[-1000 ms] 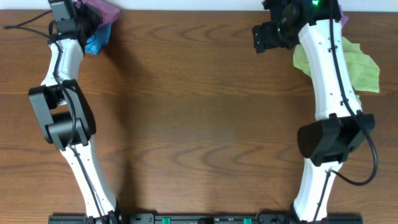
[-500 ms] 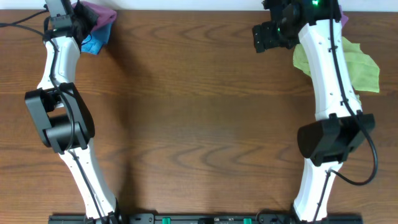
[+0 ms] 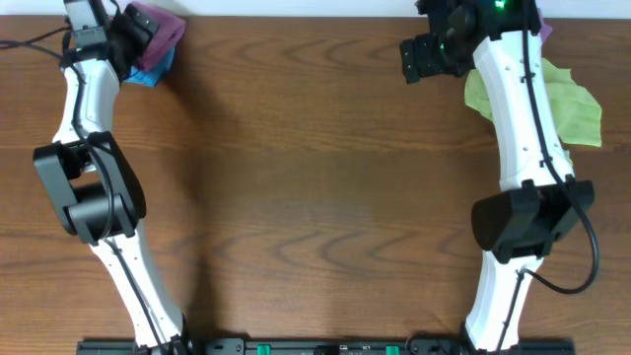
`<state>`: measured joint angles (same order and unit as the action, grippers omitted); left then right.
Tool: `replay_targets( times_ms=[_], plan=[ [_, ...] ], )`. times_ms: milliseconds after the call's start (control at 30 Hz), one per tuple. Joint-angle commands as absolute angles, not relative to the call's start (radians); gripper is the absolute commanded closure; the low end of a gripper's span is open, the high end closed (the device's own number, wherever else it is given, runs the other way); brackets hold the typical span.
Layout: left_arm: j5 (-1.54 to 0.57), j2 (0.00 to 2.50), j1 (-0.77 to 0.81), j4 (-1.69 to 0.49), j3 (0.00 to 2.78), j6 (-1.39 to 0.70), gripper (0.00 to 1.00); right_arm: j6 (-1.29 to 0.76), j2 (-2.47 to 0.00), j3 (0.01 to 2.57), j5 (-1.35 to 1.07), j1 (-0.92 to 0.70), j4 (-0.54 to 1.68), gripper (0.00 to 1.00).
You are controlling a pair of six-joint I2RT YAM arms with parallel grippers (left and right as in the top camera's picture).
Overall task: Fold the cloth
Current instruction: 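Carry the purple square left and place it on the blue cloth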
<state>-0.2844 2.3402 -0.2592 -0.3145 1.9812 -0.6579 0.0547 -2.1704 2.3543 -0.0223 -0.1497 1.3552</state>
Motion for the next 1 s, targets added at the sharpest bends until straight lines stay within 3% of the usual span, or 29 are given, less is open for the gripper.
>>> replay_targets(
  times_ms=[0,567,967],
  plan=[
    [-0.306,2.320,-0.270,-0.368,2.000,-0.655,0.05,0.038,-2.173,2.359,-0.016,-0.146,1.351,0.10],
    [-0.304,2.320,-0.319,-0.594,2.000,-0.649,0.05,0.039,-2.173,2.359,-0.016,-0.146,1.345,0.09],
    [-0.334,2.136,-0.334,-0.556,2.000,-0.438,0.05,0.040,-2.179,2.359,-0.015,-0.145,1.343,0.08]
  ],
)
